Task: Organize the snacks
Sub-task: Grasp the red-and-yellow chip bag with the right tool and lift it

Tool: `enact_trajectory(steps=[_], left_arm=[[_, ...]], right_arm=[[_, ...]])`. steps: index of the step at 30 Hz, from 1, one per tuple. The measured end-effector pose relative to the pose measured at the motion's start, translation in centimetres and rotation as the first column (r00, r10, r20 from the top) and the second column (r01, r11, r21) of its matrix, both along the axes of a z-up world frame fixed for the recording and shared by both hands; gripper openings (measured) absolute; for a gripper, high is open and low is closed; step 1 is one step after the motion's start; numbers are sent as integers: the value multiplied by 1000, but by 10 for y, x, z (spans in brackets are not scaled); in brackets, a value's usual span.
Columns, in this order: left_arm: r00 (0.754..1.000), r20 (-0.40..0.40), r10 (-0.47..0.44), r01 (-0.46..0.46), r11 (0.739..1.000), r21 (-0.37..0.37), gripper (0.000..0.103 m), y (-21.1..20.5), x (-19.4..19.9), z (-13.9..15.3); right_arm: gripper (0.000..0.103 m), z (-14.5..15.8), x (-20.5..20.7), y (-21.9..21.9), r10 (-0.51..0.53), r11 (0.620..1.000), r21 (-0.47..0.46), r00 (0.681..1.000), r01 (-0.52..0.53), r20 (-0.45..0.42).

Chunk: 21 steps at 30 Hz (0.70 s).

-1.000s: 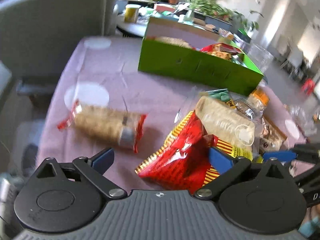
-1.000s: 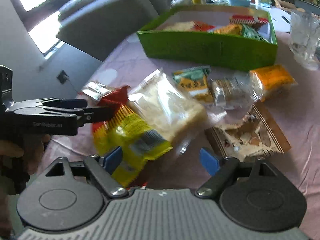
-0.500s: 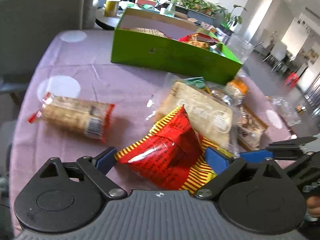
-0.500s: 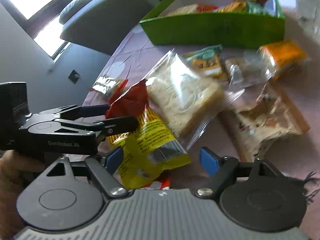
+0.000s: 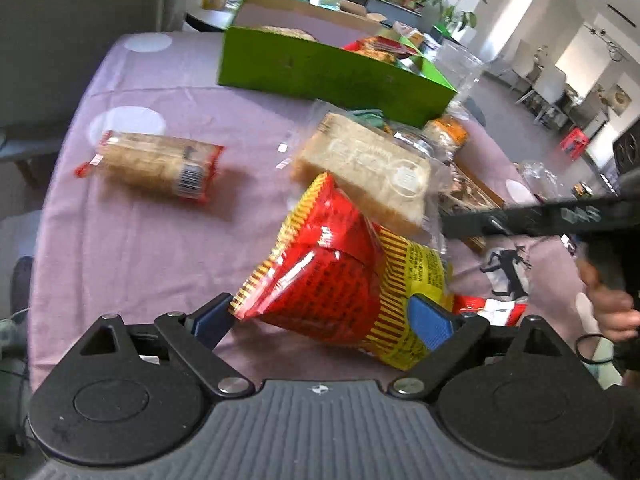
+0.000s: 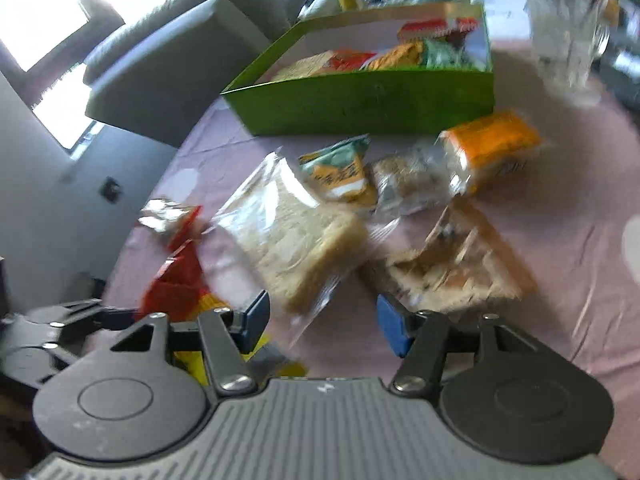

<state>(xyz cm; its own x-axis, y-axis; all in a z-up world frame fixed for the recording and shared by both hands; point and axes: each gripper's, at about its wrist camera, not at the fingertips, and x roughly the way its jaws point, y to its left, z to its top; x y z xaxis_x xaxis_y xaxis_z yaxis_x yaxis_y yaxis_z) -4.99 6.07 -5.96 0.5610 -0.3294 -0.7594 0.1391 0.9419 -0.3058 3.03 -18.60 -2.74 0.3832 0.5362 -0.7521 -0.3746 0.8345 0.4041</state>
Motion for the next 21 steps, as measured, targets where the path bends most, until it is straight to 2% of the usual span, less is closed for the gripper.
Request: enact_trajectory(steps=[2, 4, 9, 10, 11, 13, 15, 17, 21], left_arm=[[1000, 20, 22, -22, 1000, 10, 92, 5, -1, 7], [999, 42, 31, -30, 999, -11, 92, 11, 1, 12], [1000, 4, 17, -17, 1000, -15, 92, 9, 17, -2], [1000, -3, 17, -17, 999, -34, 92, 9, 18, -6], [1000, 10, 10, -10, 999, -47, 87, 7, 15, -6], [1000, 5, -31, 31, 998, -58, 84, 2, 13, -6], [999, 9, -52, 52, 998, -29, 84, -3, 7, -4], [998, 10, -59, 59, 997, -45, 83, -4, 1, -3], [999, 15, -34, 35, 998, -57, 82, -2, -8, 0]], right_arm=[[49, -1, -3, -1, 51, 998, 49, 997, -49, -52], [50, -3, -9, 6, 100, 993, 63, 992, -95, -83], [52, -12, -18, 32, 168, 986, 23, 978, -166, -123], [52, -11, -19, 34, 168, 986, 23, 980, -166, -110], [52, -11, -19, 37, 169, 986, 17, 980, -168, -105], [42, -9, -19, 38, 163, 987, 18, 982, -162, -90], [34, -7, -17, 36, 156, 988, 24, 986, -154, -67], [30, -5, -14, 34, 141, 989, 44, 988, -138, -59], [29, -3, -9, 34, 134, 989, 62, 990, -131, -49]])
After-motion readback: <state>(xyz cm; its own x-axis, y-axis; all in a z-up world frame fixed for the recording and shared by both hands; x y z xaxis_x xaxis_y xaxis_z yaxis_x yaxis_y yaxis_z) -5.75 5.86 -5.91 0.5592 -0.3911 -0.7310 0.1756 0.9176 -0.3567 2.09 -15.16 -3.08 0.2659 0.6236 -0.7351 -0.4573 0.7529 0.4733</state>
